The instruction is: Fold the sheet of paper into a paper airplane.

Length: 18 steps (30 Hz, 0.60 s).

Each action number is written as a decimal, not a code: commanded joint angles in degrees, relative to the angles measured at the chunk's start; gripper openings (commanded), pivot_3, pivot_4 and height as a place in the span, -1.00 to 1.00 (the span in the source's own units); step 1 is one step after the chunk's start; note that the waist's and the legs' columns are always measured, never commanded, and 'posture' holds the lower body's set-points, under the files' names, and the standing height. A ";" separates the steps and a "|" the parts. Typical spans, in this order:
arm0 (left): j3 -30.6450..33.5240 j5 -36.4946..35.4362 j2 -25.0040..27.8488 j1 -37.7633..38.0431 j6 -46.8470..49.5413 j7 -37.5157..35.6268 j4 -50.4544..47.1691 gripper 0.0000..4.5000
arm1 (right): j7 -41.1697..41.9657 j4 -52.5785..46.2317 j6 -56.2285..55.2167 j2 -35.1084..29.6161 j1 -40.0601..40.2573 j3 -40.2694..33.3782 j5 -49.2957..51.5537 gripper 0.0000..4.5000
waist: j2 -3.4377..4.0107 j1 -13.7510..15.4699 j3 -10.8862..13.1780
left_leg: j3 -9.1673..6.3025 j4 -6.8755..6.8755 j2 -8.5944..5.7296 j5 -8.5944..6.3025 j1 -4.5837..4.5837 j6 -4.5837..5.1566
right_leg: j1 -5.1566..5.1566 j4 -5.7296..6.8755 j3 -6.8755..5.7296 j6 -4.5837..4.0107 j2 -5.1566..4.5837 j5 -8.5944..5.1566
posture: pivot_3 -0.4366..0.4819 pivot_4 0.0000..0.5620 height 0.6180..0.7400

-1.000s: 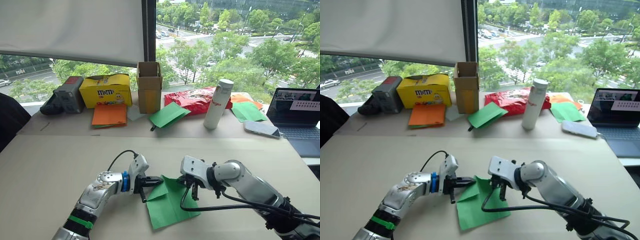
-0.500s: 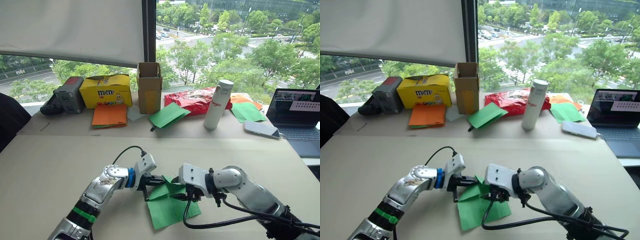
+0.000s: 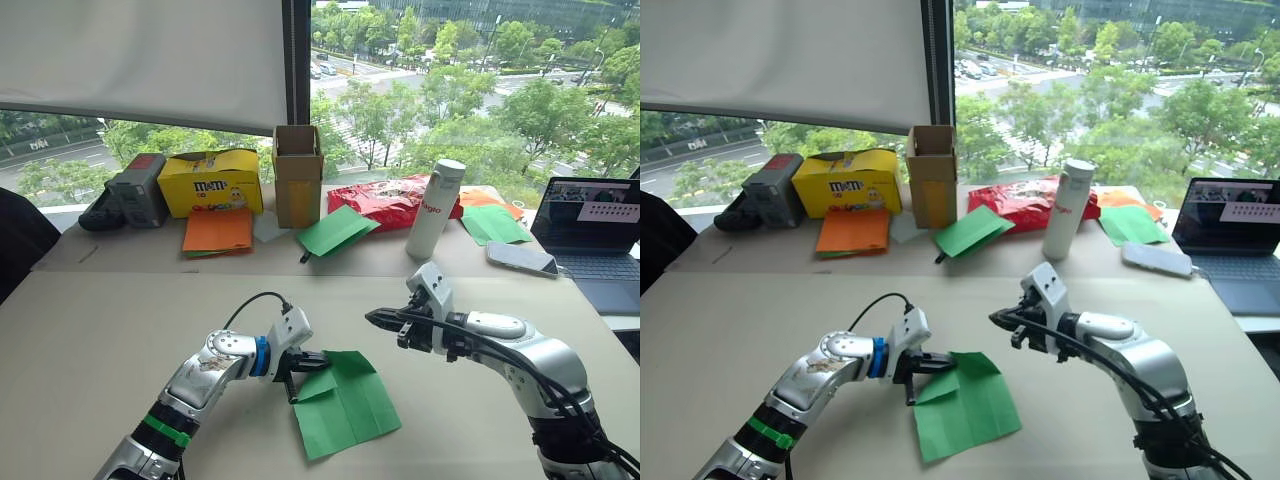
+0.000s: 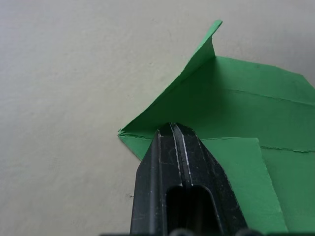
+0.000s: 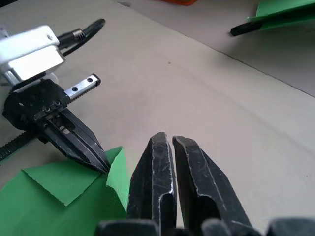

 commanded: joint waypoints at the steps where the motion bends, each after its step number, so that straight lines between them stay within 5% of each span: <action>1: -3.27 2.32 0.72 2.05 3.35 0.47 3.23 -1.00 | -1.78 -0.03 1.69 1.34 -0.70 2.76 -0.07 -0.99 | 0.01 -0.01 0.00 | 0.01 0.00 0.00 0.00 0.00 0.00 | 0.00 0.01 0.02 0.00 0.00 0.00 | -0.05 -0.47 1.00; 9: -2.91 0.37 2.63 3.07 4.78 -1.77 -0.42 -1.00 | -0.88 -3.65 4.42 0.95 4.69 7.89 1.84 -0.99 | 0.00 -0.24 0.00 | 0.00 -0.04 0.00 -0.07 0.00 0.11 | 0.09 -0.22 0.00 0.00 0.01 0.00 | -0.05 -0.47 1.00; 18: 5.48 -6.39 3.46 -2.19 5.55 -4.64 1.34 -1.00 | -0.35 1.02 -0.92 -0.91 5.87 12.56 -3.11 -0.99 | -0.02 -0.65 0.02 | 0.01 -0.09 0.08 -0.08 -0.01 0.11 | 0.00 -0.23 -0.01 0.00 0.11 0.00 | -0.05 -0.47 1.00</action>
